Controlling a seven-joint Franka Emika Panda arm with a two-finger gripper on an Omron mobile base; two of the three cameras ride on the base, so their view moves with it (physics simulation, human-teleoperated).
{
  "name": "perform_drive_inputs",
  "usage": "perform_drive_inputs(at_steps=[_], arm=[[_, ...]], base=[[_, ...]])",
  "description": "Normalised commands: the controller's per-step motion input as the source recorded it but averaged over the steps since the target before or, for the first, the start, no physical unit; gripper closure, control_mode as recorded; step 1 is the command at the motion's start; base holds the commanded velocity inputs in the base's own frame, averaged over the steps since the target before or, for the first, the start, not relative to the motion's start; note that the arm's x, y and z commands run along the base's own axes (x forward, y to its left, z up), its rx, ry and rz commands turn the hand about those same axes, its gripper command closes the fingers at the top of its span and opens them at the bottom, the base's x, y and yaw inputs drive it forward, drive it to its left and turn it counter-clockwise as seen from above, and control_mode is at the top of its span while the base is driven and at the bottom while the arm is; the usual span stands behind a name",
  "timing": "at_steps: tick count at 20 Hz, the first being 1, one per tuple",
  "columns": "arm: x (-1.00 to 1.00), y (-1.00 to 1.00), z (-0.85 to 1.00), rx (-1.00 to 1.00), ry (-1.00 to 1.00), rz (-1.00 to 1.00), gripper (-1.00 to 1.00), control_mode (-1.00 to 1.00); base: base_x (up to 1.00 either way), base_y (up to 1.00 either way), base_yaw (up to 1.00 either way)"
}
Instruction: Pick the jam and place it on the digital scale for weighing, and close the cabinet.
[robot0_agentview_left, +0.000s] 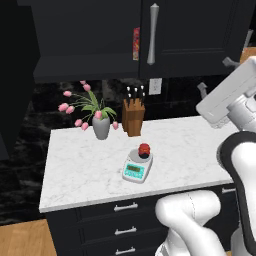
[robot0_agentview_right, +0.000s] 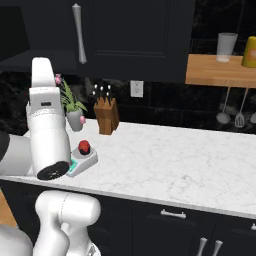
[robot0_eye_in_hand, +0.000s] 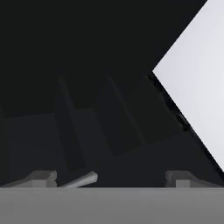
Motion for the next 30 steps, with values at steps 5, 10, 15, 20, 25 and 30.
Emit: perform_drive_inputs(at_steps=[5,10,15,20,25,30], arm=[[-0.12,0.94,-0.22,-0.03,-0.1,0.0,-1.0,-1.0],[-0.29,0.93,0.0,0.0,-0.12,0.0,-1.0,-1.0],[-0.27,1.0,-0.19,0.0,-0.15,0.0,-1.0,-1.0],[-0.37,1.0,-0.29,0.0,-0.18,0.0,-1.0,-1.0],[-0.31,1.0,-0.26,0.0,-0.24,0.0,-1.0,-1.0],[-0.75,0.91,0.03,0.0,-0.17,0.0,-1.0,-1.0]], base=[[0.0,0.0,0.0],[0.0,0.0,0.0],[0.0,0.0,0.0],[0.0,0.0,0.0],[0.0,0.0,0.0],[0.0,0.0,0.0]])
